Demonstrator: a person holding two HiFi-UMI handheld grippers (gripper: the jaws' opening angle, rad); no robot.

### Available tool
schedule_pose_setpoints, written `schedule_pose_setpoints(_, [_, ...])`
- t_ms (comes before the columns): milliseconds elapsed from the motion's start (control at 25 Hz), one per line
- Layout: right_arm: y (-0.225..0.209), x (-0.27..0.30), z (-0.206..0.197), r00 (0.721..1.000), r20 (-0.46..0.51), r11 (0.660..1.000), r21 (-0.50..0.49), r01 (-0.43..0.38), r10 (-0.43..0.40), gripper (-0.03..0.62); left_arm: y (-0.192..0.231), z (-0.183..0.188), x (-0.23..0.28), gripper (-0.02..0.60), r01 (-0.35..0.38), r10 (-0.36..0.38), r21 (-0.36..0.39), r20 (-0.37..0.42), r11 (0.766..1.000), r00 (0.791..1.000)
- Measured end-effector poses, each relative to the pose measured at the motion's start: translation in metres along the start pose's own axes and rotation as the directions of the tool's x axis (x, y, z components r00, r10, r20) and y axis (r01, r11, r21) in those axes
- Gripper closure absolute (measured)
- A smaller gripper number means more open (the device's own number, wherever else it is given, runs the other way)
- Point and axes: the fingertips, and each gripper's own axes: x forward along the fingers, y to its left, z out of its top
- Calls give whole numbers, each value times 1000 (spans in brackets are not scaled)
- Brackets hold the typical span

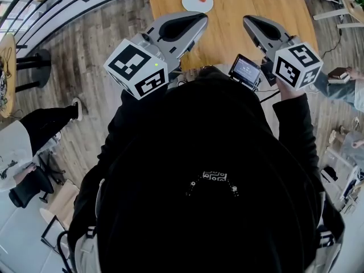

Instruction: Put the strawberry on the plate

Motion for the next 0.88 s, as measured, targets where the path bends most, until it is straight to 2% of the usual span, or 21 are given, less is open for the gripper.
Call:
schedule_pose_setpoints(360, [2, -2, 1, 1000, 6, 1000, 1, -9, 9, 576, -3, -7, 0, 584, 8, -8, -5, -6, 1000, 1000])
schedule_pose_setpoints(720, [11, 4, 4, 999, -12, 999, -9, -49, 49, 576, -4, -5, -10, 584, -31, 31, -21, 1, 999, 1000])
schedule_pose_setpoints(880, [9, -4, 9, 999, -15, 999, -17, -39, 39, 576, -10, 0, -6, 584, -21, 21, -17, 13, 1000, 1000])
